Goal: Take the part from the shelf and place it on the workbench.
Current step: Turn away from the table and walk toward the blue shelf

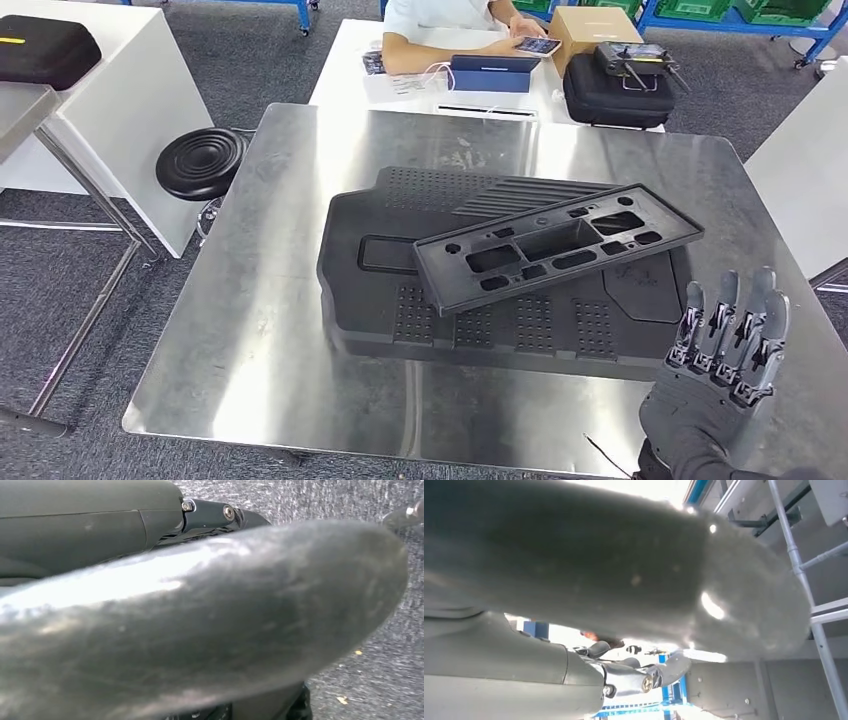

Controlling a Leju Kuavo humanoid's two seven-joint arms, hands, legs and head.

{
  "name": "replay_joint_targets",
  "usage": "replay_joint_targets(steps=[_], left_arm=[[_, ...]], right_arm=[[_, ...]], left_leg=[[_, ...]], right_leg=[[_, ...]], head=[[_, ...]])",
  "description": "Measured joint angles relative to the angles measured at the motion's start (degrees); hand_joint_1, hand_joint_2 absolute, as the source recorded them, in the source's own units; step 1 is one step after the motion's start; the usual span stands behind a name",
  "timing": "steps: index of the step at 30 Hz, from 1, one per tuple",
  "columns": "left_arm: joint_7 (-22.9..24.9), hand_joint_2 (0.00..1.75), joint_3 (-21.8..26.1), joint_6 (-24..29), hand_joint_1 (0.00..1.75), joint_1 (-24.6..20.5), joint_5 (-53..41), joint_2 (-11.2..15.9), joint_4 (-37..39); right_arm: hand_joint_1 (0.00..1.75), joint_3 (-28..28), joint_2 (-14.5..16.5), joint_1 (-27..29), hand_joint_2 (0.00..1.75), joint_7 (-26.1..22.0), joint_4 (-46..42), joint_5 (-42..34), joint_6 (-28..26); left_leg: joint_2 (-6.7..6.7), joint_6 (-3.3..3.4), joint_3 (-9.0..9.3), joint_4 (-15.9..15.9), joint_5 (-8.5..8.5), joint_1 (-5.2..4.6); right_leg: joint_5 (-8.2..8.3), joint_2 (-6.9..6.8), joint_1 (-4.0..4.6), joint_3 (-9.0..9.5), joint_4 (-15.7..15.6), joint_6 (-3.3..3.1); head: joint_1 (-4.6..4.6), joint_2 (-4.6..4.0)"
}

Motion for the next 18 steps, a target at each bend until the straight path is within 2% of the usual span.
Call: replay_joint_targets(steps=[1,2,3,4,5,7,8,10,11,12,13,16,17,18], left_arm=[[0.03,0.00,0.03,0.00,0.00,0.01,0.02,0.02,-0.01],[0.07,0.00,0.08,0.00,0.00,0.01,0.05,0.02,-0.01],[0.11,0.00,0.17,0.00,0.00,0.02,0.08,0.02,-0.01],[0.15,0.00,0.27,0.00,0.00,0.01,0.11,0.01,-0.01],[0.16,0.00,0.35,0.00,0.00,-0.01,0.13,-0.01,-0.01],[0.16,0.00,0.42,0.00,0.00,-0.04,0.14,-0.11,-0.02],[0.15,0.00,0.46,0.00,0.00,-0.06,0.15,-0.15,-0.02],[0.13,0.00,0.66,0.00,0.00,-0.07,0.16,-0.16,-0.03],[0.12,0.00,0.78,0.00,0.00,-0.07,0.18,-0.13,-0.05],[0.11,0.00,0.91,0.01,0.00,-0.06,0.28,-0.10,-0.08],[0.10,0.00,1.05,0.04,0.00,-0.07,0.44,-0.07,-0.11],[0.09,0.00,1.37,0.19,0.00,-0.07,0.88,-0.04,-0.17],[0.08,0.00,1.39,0.23,0.00,-0.06,0.90,-0.04,-0.19],[0.08,0.00,1.40,0.30,0.00,-0.05,0.90,-0.02,-0.21]], right_arm=[[0.00,-0.12,0.01,0.01,0.00,0.04,0.06,0.00,0.04],[0.00,-0.29,0.01,0.01,0.00,0.19,0.15,-0.02,0.10],[0.00,-0.46,0.02,0.02,0.00,0.37,0.25,-0.08,0.18],[0.00,-0.61,0.04,0.01,0.00,0.59,0.34,-0.17,0.26],[0.00,-0.75,0.07,0.00,0.00,0.80,0.40,-0.30,0.34],[0.00,-0.93,0.15,-0.03,0.00,1.03,0.47,-0.51,0.51],[0.00,-1.02,0.19,-0.03,0.00,1.10,0.49,-0.57,0.58],[0.00,-1.21,0.33,0.00,0.00,1.26,0.57,-0.67,0.68],[0.00,-1.33,0.42,-0.01,0.00,1.39,0.62,-0.78,0.72],[0.00,-1.50,0.54,-0.02,0.00,1.58,0.69,-0.93,0.75],[0.00,-1.70,0.68,-0.02,0.00,1.81,0.79,-1.09,0.79],[0.00,-2.28,1.04,-0.01,0.00,2.34,1.23,-1.39,0.83],[0.00,-2.41,1.13,-0.01,0.00,2.45,1.39,-1.40,0.85],[0.00,-2.55,1.21,0.00,0.00,2.53,1.55,-1.40,0.89]], left_leg=[[0.07,0.18,-0.28,0.01,0.16,-0.15],[0.13,0.29,-0.51,0.02,0.31,-0.30],[0.15,0.33,-0.64,0.03,0.44,-0.45],[0.14,0.33,-0.70,0.03,0.55,-0.58],[0.12,0.29,-0.70,0.03,0.64,-0.67],[0.08,0.05,-0.69,0.09,0.79,-0.95],[0.09,-0.17,-0.74,0.13,0.89,-1.03],[0.13,-0.75,-0.84,0.09,1.22,-1.09],[0.12,-1.08,-0.95,0.26,1.12,-1.02],[0.12,-1.39,-1.19,0.89,0.42,-0.97],[0.11,-1.69,-1.80,2.49,-1.07,-0.89],[0.12,-2.61,-5.58,12.54,-7.69,-0.37],[0.13,-2.87,-6.35,15.06,-8.75,-0.14],[0.14,-3.11,-6.11,15.57,-8.66,0.10]], right_leg=[[-1.50,0.00,0.03,-1.58,3.80,-0.07],[-2.24,0.00,0.05,-2.31,5.97,0.05],[-2.06,-0.01,0.11,-1.74,5.67,0.31],[-1.12,-0.01,0.22,0.08,2.96,0.60],[0.19,-0.03,0.40,2.80,-1.43,0.74],[2.33,-0.15,0.91,7.40,-9.20,0.37],[2.87,-0.21,1.13,8.48,-11.06,0.06],[3.43,-0.27,1.23,8.69,-11.63,-0.44],[3.71,-0.31,0.93,8.61,-11.75,-0.70],[4.00,-0.37,0.63,8.51,-11.91,-0.98],[4.29,-0.45,0.31,8.37,-12.09,-1.27],[5.00,-0.65,0.12,7.39,-12.07,-1.66],[5.27,-0.68,0.09,6.97,-11.99,-1.61],[5.50,-0.68,0.00,6.55,-11.84,-1.46]], head=[[-0.01,0.00],[-0.02,0.00],[-0.02,0.00],[-0.01,0.00],[-0.01,0.00],[-0.06,0.00],[-0.07,0.00],[-0.08,0.00],[-0.10,0.00],[-0.15,0.00],[-0.17,0.00],[-0.22,0.00],[-0.22,0.00],[-0.23,0.00]])
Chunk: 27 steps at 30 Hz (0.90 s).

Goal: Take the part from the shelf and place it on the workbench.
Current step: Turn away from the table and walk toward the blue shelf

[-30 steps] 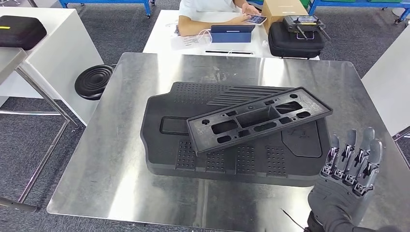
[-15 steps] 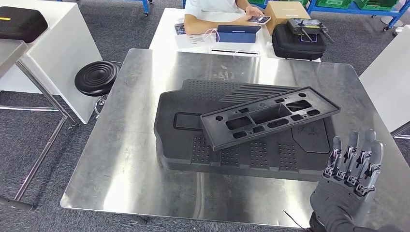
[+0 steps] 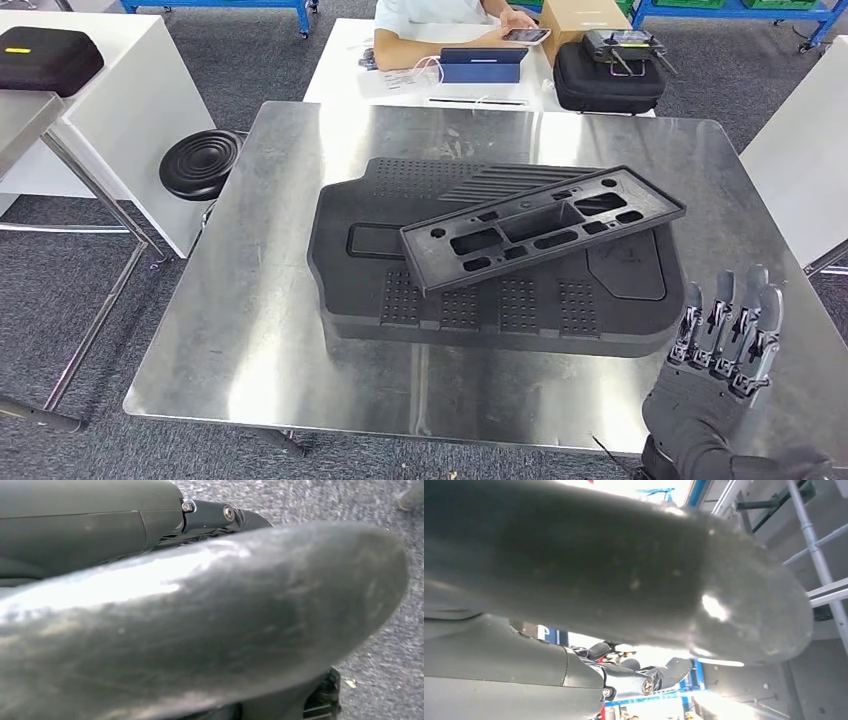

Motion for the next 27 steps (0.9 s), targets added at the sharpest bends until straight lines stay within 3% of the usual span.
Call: replay_joint_targets(steps=[1,3,5,8,9,10,12,14,15,16,18,19,21,24,25,27], left_arm=[[-0.01,0.00,0.01,0.05,0.00,-0.01,0.00,0.03,-0.03],[-0.07,0.00,0.01,0.08,0.00,-0.10,0.00,0.04,-0.07],[-0.15,0.00,0.02,0.04,0.00,-0.24,0.03,-0.07,-0.08],[-0.16,0.00,0.14,0.07,0.00,-0.32,0.19,-0.11,-0.10],[-0.15,0.00,0.22,0.08,0.00,-0.38,0.22,-0.10,-0.10],[-0.13,0.00,0.31,0.08,0.00,-0.44,0.23,-0.09,-0.10],[-0.12,0.00,0.52,0.10,0.00,-0.56,0.25,-0.06,-0.11],[-0.12,0.00,0.76,0.13,0.00,-0.57,0.26,-0.03,-0.13],[-0.12,0.00,0.86,0.14,0.00,-0.57,0.26,-0.03,-0.13],[-0.12,0.00,0.92,0.14,0.00,-0.58,0.25,-0.03,-0.13],[-0.13,0.00,0.98,0.14,0.00,-0.63,0.24,-0.06,-0.13],[-0.13,0.00,1.00,0.14,0.00,-0.67,0.24,-0.13,-0.13],[-0.14,0.00,1.08,0.16,0.00,-0.71,0.25,-0.26,-0.13],[-0.12,0.00,1.33,0.19,0.00,-0.68,0.24,-0.27,-0.13],[-0.10,0.00,1.39,0.20,0.00,-0.66,0.24,-0.25,-0.13],[-0.02,0.00,1.45,0.21,0.00,-0.61,0.24,-0.22,-0.13]], right_arm=[[0.00,-0.14,0.10,0.00,0.00,0.11,0.16,0.01,0.04],[0.00,-0.41,0.27,0.00,0.00,0.34,0.39,0.09,0.11],[0.00,-0.70,0.39,-0.01,0.00,0.55,0.48,0.21,0.20],[0.00,-1.02,0.54,0.01,0.00,1.03,0.63,0.48,0.28],[0.00,-1.14,0.56,0.02,0.00,1.26,0.74,0.55,0.28],[0.00,-1.25,0.58,0.01,0.00,1.44,0.86,0.60,0.28],[0.00,-1.40,0.60,0.00,0.00,1.73,1.13,0.65,0.28],[0.00,-1.50,0.61,-0.01,0.00,1.97,1.44,0.66,0.29],[0.00,-1.56,0.61,0.00,0.00,2.08,1.60,0.67,0.28],[0.00,-1.61,0.62,-0.01,0.00,2.18,1.74,0.67,0.28],[0.00,-1.66,0.63,-0.03,0.00,2.28,1.93,0.69,0.28],[0.00,-1.66,0.64,-0.07,0.00,2.40,1.97,0.75,0.28],[0.00,-1.70,0.68,-0.09,0.00,2.70,2.02,1.03,0.26],[0.00,-1.92,0.83,-0.09,0.00,3.29,2.18,1.63,-0.16],[0.00,-1.99,0.94,-0.08,0.00,3.60,2.25,1.95,-0.50],[0.00,-2.20,1.22,0.03,0.00,4.19,2.48,2.64,-1.22]], left_leg=[[0.01,-0.23,1.43,-1.83,1.17,0.26],[-0.16,-0.83,6.13,-9.31,4.10,0.75],[-0.64,-0.70,8.50,-13.96,5.45,0.79],[-0.80,1.01,7.56,-14.23,6.45,0.30],[-0.68,1.68,6.99,-14.31,6.97,0.21],[-0.54,2.37,6.28,-14.40,7.54,0.17],[-0.33,3.25,4.62,-14.44,8.68,0.02],[-0.12,3.50,3.10,-14.38,9.86,-0.29],[-0.03,3.51,2.42,-14.35,10.46,-0.44],[0.02,3.49,1.80,-14.32,11.06,-0.59],[0.02,3.37,0.73,-14.31,12.20,-0.81],[0.00,3.21,0.33,-14.29,12.70,-0.96],[0.01,2.64,0.12,-14.53,13.75,-0.98],[-0.01,1.44,-0.13,-14.97,14.74,-0.77],[-0.04,1.11,-0.58,-14.21,13.50,-0.73],[-0.05,0.58,-1.98,-9.52,7.99,-0.50]], right_leg=[[0.20,0.01,-0.16,-0.40,0.24,0.17],[0.44,0.08,-0.40,-1.22,1.10,0.61],[0.67,0.15,-0.25,-1.88,1.85,1.36],[1.63,0.24,-0.18,-2.25,1.49,2.93],[1.26,0.26,-0.25,-2.69,1.83,3.13],[0.00,0.28,-0.28,-3.47,3.15,3.02],[-4.82,0.28,-0.23,-5.87,9.28,2.26],[-8.71,0.29,-0.11,-7.46,16.45,2.05],[-9.11,0.29,-0.05,-7.10,17.99,2.31],[-8.56,0.28,0.05,-5.63,17.40,2.68],[-6.55,0.29,0.45,0.20,10.45,2.89],[-6.26,0.20,0.75,3.67,5.61,2.50],[-6.29,0.07,1.26,7.40,-0.26,1.71],[-5.12,-0.03,1.18,6.64,-1.53,0.81],[-4.40,-0.10,0.90,6.07,-1.72,0.29],[-2.96,-0.22,0.39,4.74,-1.94,-0.39]], head=[[0.00,0.00],[-0.05,0.00],[0.03,0.00],[0.13,0.00],[0.14,0.00],[0.27,0.00],[0.53,0.00],[0.63,0.00],[0.62,0.00],[0.63,0.00],[0.62,0.00],[0.61,0.00],[0.60,0.00],[0.70,0.00],[0.63,0.00],[0.46,0.00]])
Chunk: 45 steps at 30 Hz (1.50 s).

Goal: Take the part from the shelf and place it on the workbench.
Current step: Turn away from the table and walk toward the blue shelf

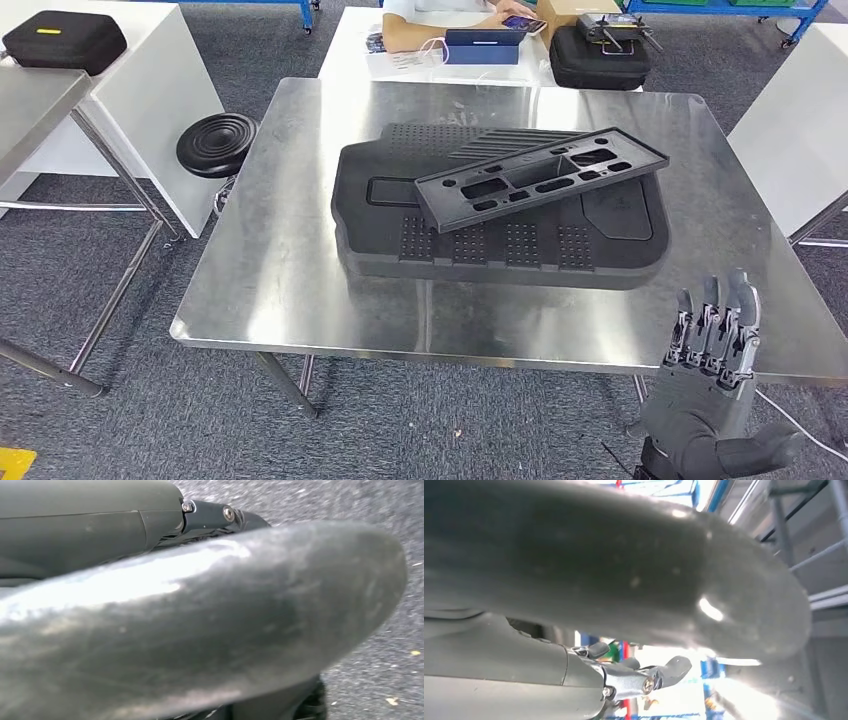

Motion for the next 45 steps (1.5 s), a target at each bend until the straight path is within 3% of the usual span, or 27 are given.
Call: replay_joint_targets(steps=[2,3,4,6,8,9,12,13,15,17,18,19,21,23,24,25,28,29,31,33,34,35,36,38,40,43,45], left_arm=[[0.07,0.00,0.02,0.00,0.00,0.01,0.00,-0.01,0.00],[0.08,0.00,0.02,0.00,0.00,0.00,0.00,0.01,0.00],[0.08,0.00,0.02,0.01,0.00,-0.02,0.00,0.05,0.00],[0.08,0.00,0.02,0.04,0.00,-0.05,-0.01,0.15,0.00],[0.09,0.00,0.02,0.06,0.00,-0.12,-0.03,0.13,0.00],[0.08,0.00,0.02,0.06,0.00,-0.16,-0.05,0.10,0.00],[0.05,0.00,0.03,0.07,0.00,-0.19,-0.09,0.14,0.00],[0.04,0.00,0.03,0.06,0.00,-0.20,-0.12,0.17,-0.01],[-0.01,0.00,0.05,0.03,0.00,-0.24,-0.26,0.22,-0.04],[-0.08,0.00,0.07,0.01,0.00,-0.24,-0.40,0.26,-0.07],[-0.09,0.00,0.07,0.00,0.00,-0.23,-0.43,0.26,-0.07],[-0.10,0.00,0.06,-0.01,0.00,-0.22,-0.44,0.25,-0.07],[-0.11,0.00,0.05,-0.02,0.00,-0.22,-0.49,0.25,-0.07],[-0.14,0.00,0.05,-0.04,0.00,-0.24,-0.56,0.19,-0.07],[-0.16,0.00,0.06,-0.05,0.00,-0.25,-0.58,0.15,-0.07],[-0.18,0.00,0.06,-0.05,0.00,-0.24,-0.60,0.13,-0.07],[-0.21,0.00,0.07,-0.05,0.00,-0.16,-0.62,0.16,-0.07],[-0.21,0.00,0.08,-0.04,0.00,-0.14,-0.63,0.17,-0.07],[-0.21,0.00,0.11,-0.05,0.00,-0.04,-0.66,0.21,-0.07],[-0.21,0.00,0.16,-0.05,0.00,0.02,-0.68,0.22,-0.07],[-0.21,0.00,0.19,-0.04,0.00,0.04,-0.70,0.23,-0.07],[-0.21,0.00,0.22,-0.04,0.00,0.04,-0.73,0.25,-0.07],[-0.22,0.00,0.24,-0.05,0.00,0.04,-0.76,0.30,-0.07],[-0.25,0.00,0.24,-0.10,0.00,0.02,-0.91,0.44,-0.07],[-0.28,0.00,0.27,-0.22,0.00,0.01,-1.02,0.54,-0.07],[-0.29,0.00,0.32,-0.31,0.00,0.01,-1.03,0.65,-0.07],[-0.31,0.00,0.33,-0.35,0.00,-0.03,-1.03,0.68,-0.08]], right_arm=[[0.00,-0.21,0.19,0.14,0.00,0.38,0.33,0.39,-0.46],[0.00,-0.27,0.23,0.17,0.00,0.48,0.50,0.49,-0.59],[0.00,-0.32,0.26,0.19,0.00,0.55,0.69,0.54,-0.70],[0.00,-0.45,0.36,0.24,0.00,0.77,1.01,0.56,-0.82],[0.00,-0.60,0.45,0.26,0.00,0.98,1.18,0.55,-0.90],[0.00,-0.64,0.48,0.26,0.00,1.03,1.22,0.55,-0.92],[0.00,-0.86,0.52,0.30,0.00,1.26,1.37,0.53,-1.10],[0.00,-1.05,0.52,0.33,0.00,1.39,1.47,0.50,-1.21],[0.00,-1.52,0.52,0.36,0.00,1.64,1.68,0.46,-1.48],[0.00,-1.88,0.52,0.35,0.00,1.88,1.91,0.46,-1.78],[0.00,-2.00,0.52,0.35,0.00,1.99,2.05,0.48,-1.89],[0.00,-2.11,0.52,0.34,0.00,2.09,2.20,0.51,-1.97],[0.00,-2.37,0.54,0.28,0.00,2.37,2.52,0.56,-2.19],[0.00,-2.83,0.61,0.08,0.00,2.77,2.80,0.42,-2.41],[0.00,-3.04,0.66,-0.05,0.00,2.92,2.92,0.31,-2.46],[0.00,-3.26,0.73,-0.13,0.00,3.05,3.03,0.19,-2.49],[0.00,-3.85,0.88,-0.17,0.00,3.26,3.39,0.04,-2.55],[0.00,-4.02,0.96,-0.19,0.00,3.31,3.51,0.02,-2.56],[0.00,-4.28,1.17,-0.19,0.00,3.39,3.78,-0.01,-2.57],[0.00,-4.47,1.31,-0.16,0.00,3.46,4.08,-0.04,-2.58],[0.00,-4.61,1.37,-0.14,0.00,3.54,4.28,-0.05,-2.62],[0.00,-4.76,1.42,-0.14,0.00,3.67,4.48,-0.01,-2.71],[0.00,-4.98,1.50,-0.13,0.00,3.85,4.71,0.22,-2.88],[0.00,-5.57,1.75,-0.13,0.00,4.23,5.15,0.97,-3.35],[0.00,-6.12,2.03,-0.13,0.00,4.50,5.53,1.62,-3.70],[0.00,-6.43,2.29,-0.12,0.00,4.62,5.96,1.88,-3.84],[0.00,-6.77,2.38,-0.12,0.00,4.64,6.19,1.97,-3.88]], left_leg=[[0.02,-0.62,-1.16,7.12,-4.78,0.35],[0.03,-0.94,-1.13,9.61,-5.24,0.56],[0.05,-1.25,-0.23,10.32,-4.33,0.82],[0.07,-1.94,4.54,5.74,-1.49,1.43],[-0.09,-2.38,9.74,-1.43,-1.40,1.56],[-0.18,-2.25,10.89,-3.59,-2.01,1.44],[-0.08,-0.22,9.62,-4.56,-1.72,0.94],[0.03,0.67,8.88,-4.66,-1.11,0.89],[0.21,1.89,7.15,-4.80,0.30,0.87],[0.22,2.22,5.17,-4.78,1.76,0.69],[0.27,2.24,4.30,-4.75,2.51,0.61],[0.31,2.20,3.49,-4.72,3.22,0.53],[0.35,2.00,2.08,-4.69,4.62,0.44],[0.29,1.58,1.06,-4.63,5.80,0.32],[0.29,1.35,0.82,-4.61,6.23,0.27],[0.31,1.06,0.79,-4.71,6.65,0.25],[0.41,-0.07,0.97,-5.54,8.06,0.54],[0.36,-0.39,0.78,-5.39,7.70,0.61],[0.22,-0.83,-0.32,-2.14,3.77,0.65],[0.11,-1.24,-1.92,4.81,-1.70,0.67],[0.09,-1.46,-2.28,7.86,-2.97,0.71],[0.09,-1.64,-1.87,9.30,-3.05,0.80],[0.11,-1.79,-0.28,8.45,-2.18,0.95],[0.12,-2.03,5.27,1.55,-0.41,1.29],[-0.04,-1.58,8.71,-3.77,-0.02,1.25],[-0.16,-0.18,8.18,-4.63,0.16,0.91],[-0.08,0.96,7.53,-5.01,0.91,0.96]], right_leg=[[1.23,-0.08,-0.03,-1.41,0.15,-0.08],[1.80,-0.15,-0.07,-2.10,0.33,0.08],[2.28,-0.20,-0.19,-2.85,0.63,0.35],[2.94,-0.25,-0.58,-4.47,1.75,0.98],[3.31,-0.25,-0.65,-6.09,3.29,1.58],[3.56,-0.26,-0.58,-6.69,3.86,1.94],[4.60,-0.23,-0.60,-7.63,4.07,3.41],[3.90,-0.14,-0.68,-8.17,4.60,3.53],[-0.33,0.10,-0.79,-10.05,9.00,2.96],[-5.04,0.22,-0.70,-11.93,16.37,2.59],[-5.89,0.24,-0.67,-12.13,19.20,2.84],[-5.54,0.25,-0.61,-11.47,20.28,3.29],[-3.18,0.27,-0.35,-7.12,16.55,4.02],[-2.98,0.24,0.19,-0.18,7.37,3.28],[-3.59,0.20,0.42,2.40,3.61,2.74],[-4.22,0.17,0.64,3.68,1.35,2.27],[-3.57,0.15,0.70,2.96,0.59,1.37],[-2.98,0.14,0.49,2.60,0.42,0.94],[-1.63,0.09,0.01,1.67,0.09,0.07],[-0.73,0.01,0.11,0.60,0.20,-0.36],[-0.37,-0.04,0.15,0.10,0.32,-0.33],[-0.11,-0.09,0.14,-0.39,0.52,-0.21],[0.08,-0.13,0.09,-0.75,0.85,-0.09],[0.19,-0.14,-0.02,-1.48,1.89,0.19],[0.27,-0.12,0.18,-2.38,2.96,0.69],[0.75,-0.07,0.33,-3.12,3.36,1.89],[-0.22,0.06,0.18,-4.38,4.82,2.32]], head=[[-0.10,0.00],[-0.08,0.00],[-0.09,0.00],[-0.10,0.00],[-0.21,0.00],[-0.24,0.00],[-0.15,0.00],[-0.05,0.00],[0.10,0.01],[0.22,0.01],[0.22,0.01],[0.22,0.00],[0.22,0.00],[0.24,0.00],[0.18,0.00],[0.12,0.00],[0.10,0.00],[0.09,0.00],[-0.05,0.00],[-0.17,0.00],[-0.17,0.00],[-0.18,0.00],[-0.18,0.00],[-0.22,0.00],[-0.20,0.00],[-0.09,0.00],[0.05,0.00]])
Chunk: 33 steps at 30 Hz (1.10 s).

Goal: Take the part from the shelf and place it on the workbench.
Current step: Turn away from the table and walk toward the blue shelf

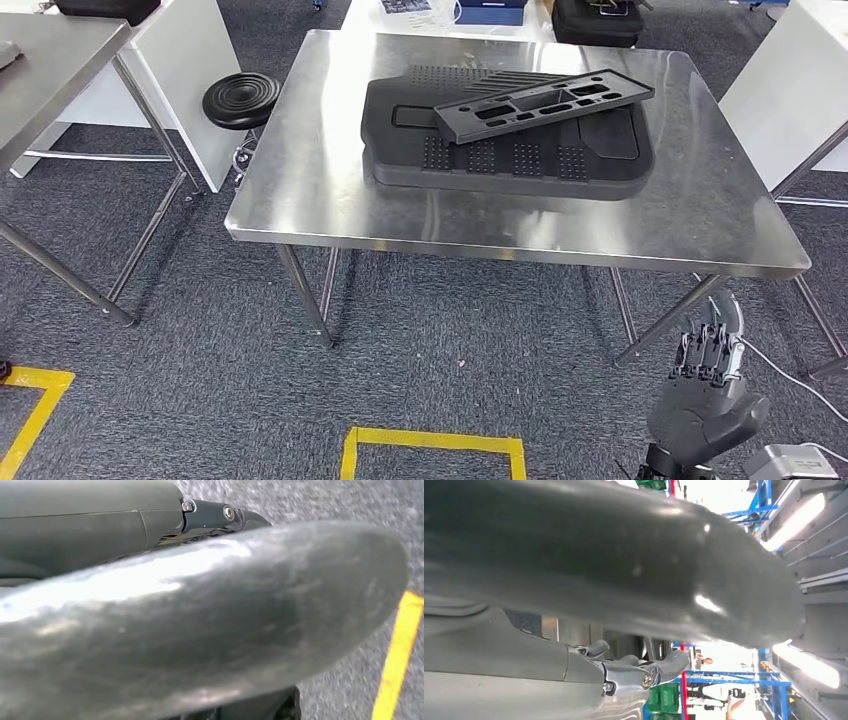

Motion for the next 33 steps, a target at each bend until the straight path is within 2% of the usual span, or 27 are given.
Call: replay_joint_targets(steps=[1,3,4,5,6,7,8,9,10,11,12,14,15,16,17,18,19,20,21,22,24,25,26,29,30,31,33], left_arm=[[-0.02,0.00,0.00,-0.02,0.00,-0.01,-0.01,0.01,0.00],[-0.07,0.00,0.01,-0.05,0.00,-0.02,-0.05,0.03,-0.01],[-0.09,0.00,0.02,-0.06,0.00,-0.01,-0.08,0.03,-0.01],[-0.09,0.00,0.02,-0.09,0.00,-0.01,-0.11,0.03,-0.01],[-0.10,0.00,0.03,-0.12,0.00,-0.01,-0.13,0.03,-0.01],[-0.10,0.00,0.03,-0.15,0.00,-0.01,-0.15,0.02,-0.01],[-0.11,0.00,0.04,-0.19,0.00,-0.01,-0.18,0.02,-0.01],[-0.13,0.00,0.07,-0.20,0.00,-0.01,-0.20,0.01,0.00],[-0.15,0.00,0.12,-0.20,0.00,-0.01,-0.23,0.01,0.00],[-0.16,0.00,0.22,-0.20,0.00,-0.01,-0.27,0.02,-0.01],[-0.19,0.00,0.34,-0.20,0.00,0.00,-0.31,0.02,-0.01],[-0.26,0.00,0.57,-0.20,0.00,0.05,-0.37,0.02,-0.01],[-0.29,0.00,0.62,-0.20,0.00,0.09,-0.41,0.02,-0.01],[-0.31,0.00,0.65,-0.20,0.00,0.14,-0.45,0.03,-0.01],[-0.32,0.00,0.68,-0.20,0.00,0.17,-0.50,0.04,-0.01],[-0.32,0.00,0.70,-0.21,0.00,0.18,-0.54,0.04,-0.01],[-0.32,0.00,0.72,-0.21,0.00,0.18,-0.55,0.04,-0.01],[-0.33,0.00,0.72,-0.22,0.00,0.20,-0.57,0.03,-0.01],[-0.33,0.00,0.72,-0.22,0.00,0.21,-0.59,0.03,-0.01],[-0.33,0.00,0.72,-0.21,0.00,0.21,-0.59,0.04,-0.01],[-0.33,0.00,0.72,-0.21,0.00,0.19,-0.59,0.10,-0.01],[-0.34,0.00,0.72,-0.21,0.00,0.14,-0.59,0.13,-0.01],[-0.37,0.00,0.72,-0.22,0.00,0.10,-0.59,0.14,-0.01],[-0.40,0.00,0.74,-0.23,0.00,0.05,-0.59,0.14,0.00],[-0.40,0.00,0.75,-0.23,0.00,0.02,-0.59,0.14,0.00],[-0.40,0.00,0.77,-0.24,0.00,-0.03,-0.59,0.15,0.00],[-0.40,0.00,0.78,-0.24,0.00,-0.10,-0.59,0.19,-0.01]], right_arm=[[0.00,-0.26,0.02,-0.03,0.00,0.07,0.14,0.06,-0.01],[0.00,-0.85,0.13,-0.07,0.00,0.45,0.70,0.40,-0.02],[0.00,-1.18,0.22,-0.07,0.00,0.71,1.09,0.75,-0.09],[0.00,-1.59,0.32,-0.06,0.00,0.96,1.55,1.42,-0.26],[0.00,-2.02,0.43,-0.07,0.00,1.15,2.00,2.40,-0.56],[0.00,-2.51,0.55,-0.08,0.00,1.32,2.47,3.72,-0.92],[0.00,-3.01,0.72,-0.12,0.00,1.44,2.94,5.14,-1.22],[0.00,-3.46,0.93,-0.20,0.00,1.59,3.44,6.29,-1.32],[0.00,-3.90,1.18,-0.26,0.00,1.69,3.90,7.08,-1.26],[0.00,-4.33,1.41,-0.31,0.00,1.77,4.31,7.43,-1.09],[0.00,-4.74,1.64,-0.32,0.00,1.84,4.68,7.54,-0.94],[0.00,-5.54,2.08,-0.32,0.00,1.85,5.17,7.57,-0.82],[0.00,-5.87,2.33,-0.31,0.00,1.85,5.36,7.57,-0.75],[0.00,-6.13,2.57,-0.30,0.00,1.84,5.50,7.56,-0.66],[0.00,-6.37,2.78,-0.29,0.00,1.84,5.63,7.56,-0.54],[0.00,-6.54,2.97,-0.27,0.00,1.84,5.76,7.56,-0.41],[0.00,-6.69,3.12,-0.25,0.00,1.84,5.89,7.56,-0.31],[0.00,-6.84,3.25,-0.26,0.00,1.84,6.01,7.55,-0.25],[0.00,-6.97,3.35,-0.26,0.00,1.84,6.12,7.55,-0.21],[0.00,-7.11,3.44,-0.26,0.00,1.84,6.22,7.54,-0.19],[0.00,-7.39,3.61,-0.26,0.00,1.84,6.36,7.54,-0.15],[0.00,-7.51,3.67,-0.27,0.00,1.84,6.39,7.54,-0.13],[0.00,-7.60,3.73,-0.29,0.00,1.84,6.41,7.54,-0.10],[0.00,-7.75,3.86,-0.31,0.00,1.84,6.42,7.56,0.09],[0.00,-7.81,3.88,-0.31,0.00,1.83,6.42,7.60,0.19],[0.00,-7.89,3.89,-0.34,0.00,1.83,6.42,7.65,0.27],[0.00,-8.06,3.89,-0.41,0.00,1.81,6.43,7.77,0.41]], left_leg=[[0.05,0.49,-0.39,-0.18,0.41,0.08],[0.10,0.93,-1.40,-0.16,1.14,0.01],[0.11,0.95,-1.92,-0.14,1.49,-0.03],[0.12,0.91,-2.39,-0.13,1.85,-0.05],[0.11,0.84,-2.76,-0.12,2.16,-0.05],[0.08,0.69,-3.08,-0.12,2.49,-0.04],[0.06,0.47,-3.29,-0.12,2.80,-0.02],[0.03,0.17,-3.40,-0.15,3.08,-0.10],[0.03,-0.19,-3.47,-0.18,3.35,-0.17],[0.06,-0.56,-3.48,-0.23,3.60,-0.24],[0.07,-0.94,-3.47,-0.36,3.88,-0.28],[0.09,-1.64,-3.68,-0.33,4.08,-0.14],[0.10,-1.86,-4.07,0.50,3.18,-0.06],[0.11,-2.01,-4.84,2.44,1.42,0.00],[0.12,-2.08,-6.00,5.61,-1.09,0.05],[0.12,-2.16,-7.31,9.47,-3.62,0.05],[0.11,-2.25,-8.38,13.00,-5.45,0.06],[0.11,-2.30,-8.75,15.15,-6.28,0.06],[0.13,-2.27,-8.02,15.10,-5.99,0.06],[0.14,-2.18,-6.13,12.77,-4.80,0.06],[0.13,-1.85,-1.14,5.18,-2.25,0.00],[0.11,-1.60,0.46,2.37,-1.54,-0.09],[0.08,-1.30,1.12,0.92,-1.30,-0.24],[0.14,-0.12,0.46,0.30,-0.51,-0.51],[0.20,0.38,0.16,0.10,-0.06,-0.43],[0.26,0.81,-0.25,-0.09,0.43,-0.27],[0.32,1.24,-1.36,-0.14,1.29,-0.19]], right_leg=[[-1.40,0.07,-0.04,-1.20,2.28,-0.10],[-5.06,0.13,-0.16,-4.49,9.61,-0.49],[-6.27,0.13,-0.19,-5.75,12.73,-0.46],[-6.67,0.14,-0.21,-6.10,14.12,-0.20],[-6.21,0.13,-0.23,-5.31,13.22,0.20],[-5.02,0.13,-0.26,-3.25,9.95,0.67],[-3.74,0.13,-0.27,-0.51,5.36,1.00],[-2.63,0.15,-0.15,1.70,1.45,1.05],[-1.82,0.20,-0.01,3.25,-1.43,0.87],[-1.45,0.25,0.19,3.74,-2.60,0.50],[-1.20,0.31,0.42,3.47,-2.49,0.09],[-0.51,0.28,0.26,3.15,-2.55,-0.77],[-0.10,0.24,0.06,3.04,-2.63,-1.24],[0.35,0.17,-0.16,2.88,-2.73,-1.75],[0.70,0.11,-0.25,2.68,-2.72,-2.11],[0.99,0.09,-0.13,2.31,-2.65,-2.37],[1.22,0.06,-0.02,1.90,-2.53,-2.46],[1.39,0.05,0.08,1.50,-2.37,-2.43],[1.51,0.05,0.14,1.16,-2.17,-2.40],[1.58,0.06,0.16,0.90,-1.92,-2.37],[1.63,0.07,0.32,0.49,-1.33,-2.31],[1.68,0.07,0.46,0.23,-1.04,-2.12],[1.80,0.07,0.57,-0.03,-0.84,-1.83],[2.24,0.12,0.47,-0.72,-0.66,-0.67],[1.64,0.17,0.42,-1.23,-0.04,-0.51],[0.35,0.22,0.40,-2.08,1.61,-0.52],[-3.71,0.27,0.20,-4.82,8.12,-0.82]], head=[[0.09,0.00],[0.26,0.00],[0.26,0.00],[0.25,0.00],[0.27,0.00],[0.26,0.00],[0.29,0.00],[0.29,0.00],[0.25,0.00],[0.21,0.00],[0.16,0.00],[0.12,0.00],[0.07,0.00],[0.02,0.00],[-0.05,0.00],[-0.08,0.00],[-0.06,0.00],[-0.07,0.00],[-0.06,0.00],[-0.08,0.00],[-0.09,0.00],[-0.04,0.00],[-0.01,0.00],[-0.03,0.00],[0.02,0.00],[0.12,0.00],[0.31,0.00]])
